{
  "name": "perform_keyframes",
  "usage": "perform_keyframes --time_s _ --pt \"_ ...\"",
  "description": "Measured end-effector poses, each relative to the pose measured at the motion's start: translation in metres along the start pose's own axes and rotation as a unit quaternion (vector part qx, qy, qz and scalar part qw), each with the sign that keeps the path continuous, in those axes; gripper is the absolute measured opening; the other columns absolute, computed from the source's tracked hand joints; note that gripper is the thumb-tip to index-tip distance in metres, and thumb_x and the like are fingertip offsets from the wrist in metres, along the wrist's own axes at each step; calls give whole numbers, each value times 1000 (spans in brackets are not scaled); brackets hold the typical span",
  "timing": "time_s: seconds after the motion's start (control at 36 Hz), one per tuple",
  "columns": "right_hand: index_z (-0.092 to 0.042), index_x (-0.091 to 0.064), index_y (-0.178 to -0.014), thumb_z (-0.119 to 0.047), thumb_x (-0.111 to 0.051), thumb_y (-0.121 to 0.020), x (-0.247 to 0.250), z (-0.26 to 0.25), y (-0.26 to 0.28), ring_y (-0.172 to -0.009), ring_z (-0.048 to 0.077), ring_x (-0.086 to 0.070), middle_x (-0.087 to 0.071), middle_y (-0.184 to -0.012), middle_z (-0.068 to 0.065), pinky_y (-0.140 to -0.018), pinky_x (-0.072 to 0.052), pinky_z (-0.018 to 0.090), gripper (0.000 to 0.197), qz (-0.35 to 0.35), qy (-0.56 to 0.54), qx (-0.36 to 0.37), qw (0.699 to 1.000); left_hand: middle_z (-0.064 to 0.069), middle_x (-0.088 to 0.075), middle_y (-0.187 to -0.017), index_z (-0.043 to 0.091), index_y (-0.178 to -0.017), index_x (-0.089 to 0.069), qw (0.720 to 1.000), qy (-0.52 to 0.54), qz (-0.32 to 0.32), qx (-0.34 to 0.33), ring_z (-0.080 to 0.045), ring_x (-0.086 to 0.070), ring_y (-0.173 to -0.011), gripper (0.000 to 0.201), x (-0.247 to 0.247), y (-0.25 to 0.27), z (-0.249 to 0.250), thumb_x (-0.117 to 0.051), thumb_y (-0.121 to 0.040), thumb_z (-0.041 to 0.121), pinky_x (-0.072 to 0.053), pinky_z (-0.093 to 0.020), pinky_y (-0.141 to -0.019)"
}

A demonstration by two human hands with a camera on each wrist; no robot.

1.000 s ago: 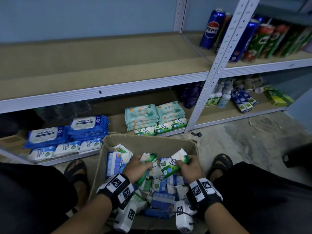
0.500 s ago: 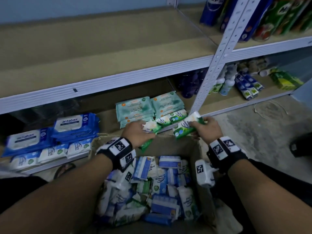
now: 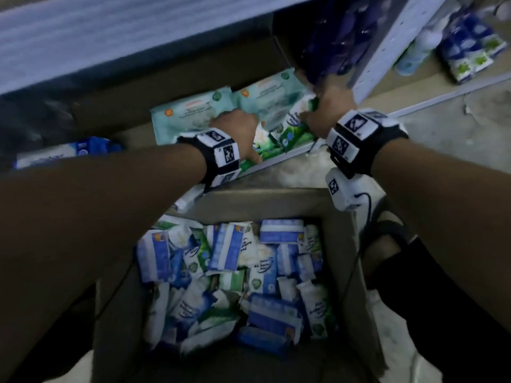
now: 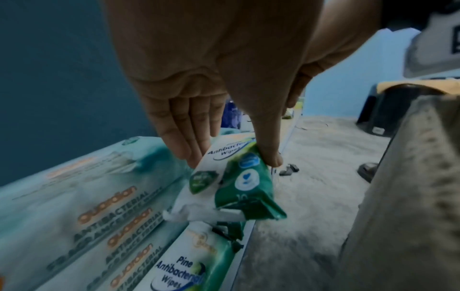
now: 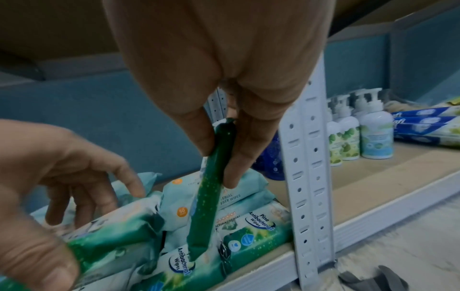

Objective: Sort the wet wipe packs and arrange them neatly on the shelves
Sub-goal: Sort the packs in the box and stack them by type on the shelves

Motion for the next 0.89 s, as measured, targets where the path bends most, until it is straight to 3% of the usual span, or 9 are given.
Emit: perform_keyframes --time_s 0.06,0.11,0.28,0.42,0.53,0.58,0.75,0.83,0.89 --pt "-10 -37 -136 -25 -68 -84 -8 -3 -10 -114 36 -57 -53 -130 21 -91 -46 38 62 4 8 5 1000 -17 -60 -101 7 -123 -50 1000 -6 -10 -22 -31 -51 -79 75 -3 -10 1 -85 -70 46 -43 -38 -65" --pt "-9 -34 -136 -19 -66 -86 -13 -4 -21 -113 37 -57 -52 -130 22 -85 -45 36 60 -3 16 10 1000 -18 -59 -105 7 -123 -49 999 -16 -20 -39 -30 -49 -80 74 -4 -19 3 -84 -71 46 -42 -38 -66" --pt "5 -6 -151 -15 -53 -98 -33 -2 -33 -114 39 -55 -52 -129 27 -73 -33 35 74 -44 97 25 994 -11 -48 -83 7 -116 -53 990 -108 -39 -79 -30 -51 -70 66 -10 -33 7 -81 -74 50 -43 -37 -57" --pt "3 -15 -151 -13 -51 -98 -44 0 -42 -113 40 -56 -52 -127 29 -72 -35 37 67 -73 146 69 984 -17 -60 -97 4 -123 -46 980 -178 -28 -84 -35 -60 -87 62 -28 -40 2 -75 -83 42 -35 -35 -57" --pt "2 -14 -149 -9 -55 -91 -44 -4 -48 -101 44 -58 -54 -116 30 -68 -34 38 72 -79 214 148 962 -18 -62 -103 2 -134 -43 973 -210 -20 -92 -36 -61 -91 65 -37 -44 -1 -70 -89 40 -38 -37 -60" --pt "2 -21 -145 -10 -56 -89 -45 -2 -51 -96 44 -57 -56 -109 30 -67 -35 41 67 -74 259 181 946 -18 -62 -106 4 -129 -49 971 -217 -23 -96 -37 -61 -95 53 -40 -46 -2 -67 -92 38 -38 -38 -63" --pt "1 -48 -119 -12 -39 -92 -53 7 -47 -109 41 -49 -63 -101 31 -91 -33 46 32 -38 369 197 907 -14 -63 -107 8 -119 -62 967 -231 -54 -94 -35 -63 -97 31 -55 -51 -5 -59 -97 30 -39 -37 -63" --pt "7 -57 -108 -14 -33 -94 -63 13 -45 -105 40 -48 -58 -107 29 -90 -35 47 34 -6 350 192 917 -15 -62 -104 7 -115 -63 971 -213 -50 -100 -35 -63 -94 36 -57 -52 -9 -60 -96 38 -40 -36 -63" --pt "6 -54 -115 -16 -31 -97 -65 11 -43 -107 40 -47 -50 -119 26 -87 -36 47 36 -3 332 172 928 -18 -61 -102 6 -115 -61 976 -188 -35 -107 -37 -63 -93 43 -54 -50 -15 -62 -93 43 -41 -36 -63"
Point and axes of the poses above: each hand's wrist, its own y-axis away from the middle knuckle, its own x-axis out of the back of the hand, z = x × y, the point moved 1 cm from there along -y, towards the middle knuckle
